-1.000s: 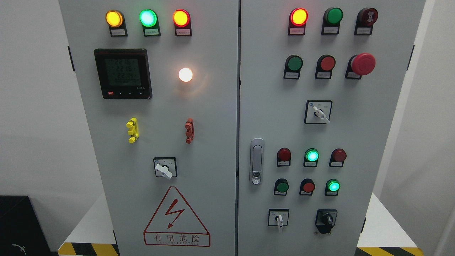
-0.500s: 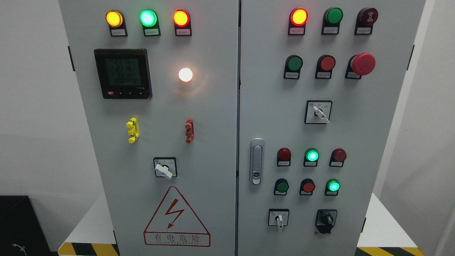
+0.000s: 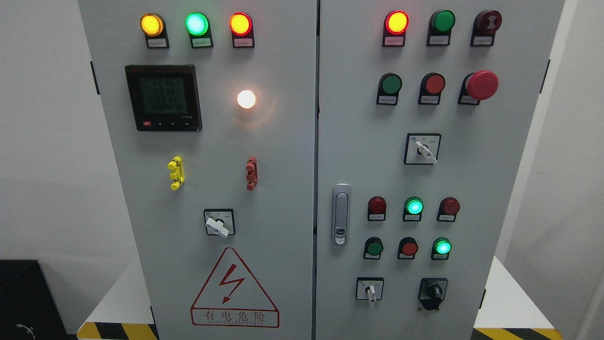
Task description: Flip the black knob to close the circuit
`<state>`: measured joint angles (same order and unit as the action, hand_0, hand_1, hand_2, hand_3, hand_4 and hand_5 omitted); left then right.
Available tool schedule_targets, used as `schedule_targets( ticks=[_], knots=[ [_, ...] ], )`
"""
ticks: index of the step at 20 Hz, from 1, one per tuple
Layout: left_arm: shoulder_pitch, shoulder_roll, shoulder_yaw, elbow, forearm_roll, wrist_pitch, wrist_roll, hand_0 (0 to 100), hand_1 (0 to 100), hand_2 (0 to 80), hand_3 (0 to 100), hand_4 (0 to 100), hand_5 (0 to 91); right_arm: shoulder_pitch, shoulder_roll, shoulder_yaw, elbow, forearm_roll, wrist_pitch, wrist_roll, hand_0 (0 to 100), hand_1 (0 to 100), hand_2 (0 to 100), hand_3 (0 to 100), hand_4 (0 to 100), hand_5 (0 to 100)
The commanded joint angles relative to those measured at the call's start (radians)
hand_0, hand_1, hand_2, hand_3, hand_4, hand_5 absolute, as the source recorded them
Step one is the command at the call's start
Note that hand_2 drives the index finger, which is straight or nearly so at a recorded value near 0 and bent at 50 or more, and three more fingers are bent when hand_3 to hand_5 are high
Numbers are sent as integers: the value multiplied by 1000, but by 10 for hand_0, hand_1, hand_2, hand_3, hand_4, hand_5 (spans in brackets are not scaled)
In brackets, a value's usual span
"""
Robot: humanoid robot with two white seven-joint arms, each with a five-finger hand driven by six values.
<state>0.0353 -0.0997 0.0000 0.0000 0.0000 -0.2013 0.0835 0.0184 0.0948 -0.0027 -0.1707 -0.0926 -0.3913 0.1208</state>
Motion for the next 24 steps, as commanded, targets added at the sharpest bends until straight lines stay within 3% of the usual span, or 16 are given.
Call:
schedule_targets(
  ticks=[1, 9, 14, 17, 20, 24],
  knots=[
    [0, 0, -20, 21, -21, 0, 1, 0, 0, 0, 0, 0, 0, 9, -7, 53, -226, 25, -112, -50, 0, 155, 63, 205, 146, 0],
    [0, 0, -20, 21, -21, 0, 1, 0, 0, 0, 0, 0, 0, 35, -9, 40, -634, 158, -115, -144, 0, 169, 102, 296, 231, 37],
    [0, 0, -20, 23, -21, 0, 1, 0, 0, 0, 0, 0, 0, 48, -4, -17, -835, 262, -115, -153, 0, 174, 181, 400, 309, 142],
    [0, 0, -20, 23, -21, 0, 1, 0, 0, 0, 0, 0, 0, 54, 2, -80, -949, 397, -113, -156, 0, 181, 297, 531, 419, 256],
    [0, 0, -20, 23, -21, 0, 1, 0, 0, 0, 0, 0, 0, 60, 2, -100, -1053, 493, -107, -181, 0, 189, 413, 634, 508, 377],
    [0, 0, -20, 23, -21, 0, 1, 0, 0, 0, 0, 0, 0, 77, 3, -105, -1202, 602, -19, -219, 0, 166, 626, 806, 644, 559]
  ],
)
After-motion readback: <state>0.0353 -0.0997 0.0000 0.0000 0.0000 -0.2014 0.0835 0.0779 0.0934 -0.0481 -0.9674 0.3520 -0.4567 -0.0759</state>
